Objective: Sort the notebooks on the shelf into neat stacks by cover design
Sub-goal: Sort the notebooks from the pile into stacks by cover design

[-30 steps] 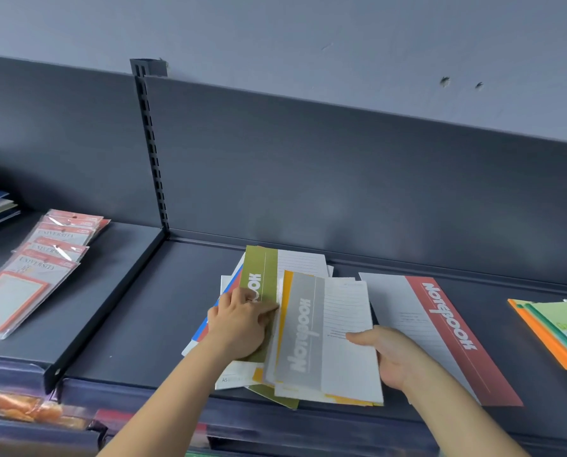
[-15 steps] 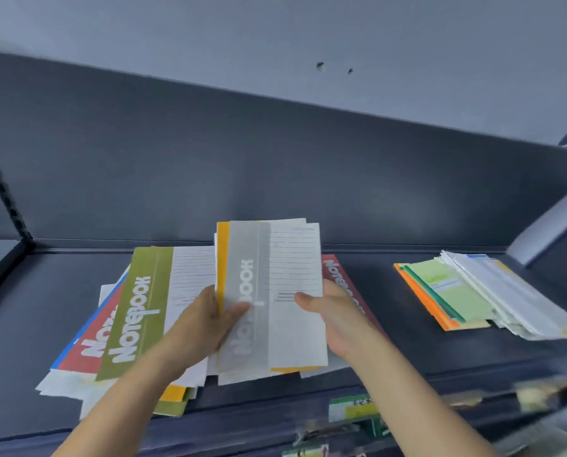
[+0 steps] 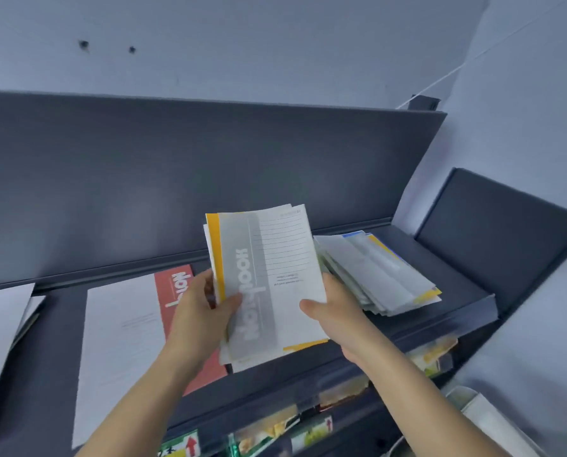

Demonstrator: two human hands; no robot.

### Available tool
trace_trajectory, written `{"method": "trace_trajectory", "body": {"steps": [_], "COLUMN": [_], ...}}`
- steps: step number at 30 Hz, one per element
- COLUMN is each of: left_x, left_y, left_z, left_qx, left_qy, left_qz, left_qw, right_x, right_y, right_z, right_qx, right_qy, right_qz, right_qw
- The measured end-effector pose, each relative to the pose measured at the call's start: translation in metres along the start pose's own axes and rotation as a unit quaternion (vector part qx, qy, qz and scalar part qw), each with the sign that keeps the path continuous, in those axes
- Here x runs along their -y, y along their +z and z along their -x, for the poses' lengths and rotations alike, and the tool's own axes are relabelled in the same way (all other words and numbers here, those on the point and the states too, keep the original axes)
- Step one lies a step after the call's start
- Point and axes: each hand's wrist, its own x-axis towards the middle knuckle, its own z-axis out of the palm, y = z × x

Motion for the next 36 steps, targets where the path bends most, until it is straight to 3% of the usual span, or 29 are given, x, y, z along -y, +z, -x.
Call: {"method": "trace_trajectory", "body": {"steps": [4,9,12,14,16,20,26,29,32,36], "left_x": [-0.005,0.003,0.008,0.011,0.015,0.017,0.009,0.017,0.035,0.067], "left_y": [0.062,0.107,0.118,0.118,0.117,0.111,0.056,-0.006,-0.081,-0.189], "left_z": [-0.017,-0.026,-0.026,-0.028,-0.030,-0.030,-0.008,0.008,0.027,0.052], "left_qx": [0.038,0.078,0.118,0.124,0.135,0.155,0.076,0.022,-0.040,-0.151], "left_qy": [0.133,0.193,0.158,0.154,0.166,0.183,0.168,0.122,0.051,-0.043], "left_qz": [-0.181,-0.430,-0.489,-0.483,-0.486,-0.497,-0.491,-0.501,-0.496,-0.482], "left_qw": [0.974,0.879,0.850,0.853,0.847,0.834,0.852,0.856,0.866,0.862], "right_x": [-0.017,-0.033,-0.059,-0.070,-0.073,-0.048,-0.002,0.021,0.039,0.055], "right_y": [-0.078,-0.174,-0.207,-0.211,-0.206,-0.182,-0.085,-0.015,0.056,0.153], "right_z": [-0.020,-0.058,-0.086,-0.097,-0.103,-0.101,-0.092,-0.078,-0.067,-0.051], "right_qx": [-0.074,-0.099,-0.100,-0.100,-0.105,-0.137,-0.038,0.040,0.126,0.244], "right_qy": [-0.013,0.013,0.075,0.108,0.117,0.071,-0.123,-0.197,-0.206,-0.155], "right_qz": [-0.030,-0.016,0.176,0.362,0.440,0.499,0.388,0.342,0.273,0.202], "right_qw": [0.997,0.995,0.976,0.920,0.884,0.853,0.913,0.918,0.931,0.936]}}
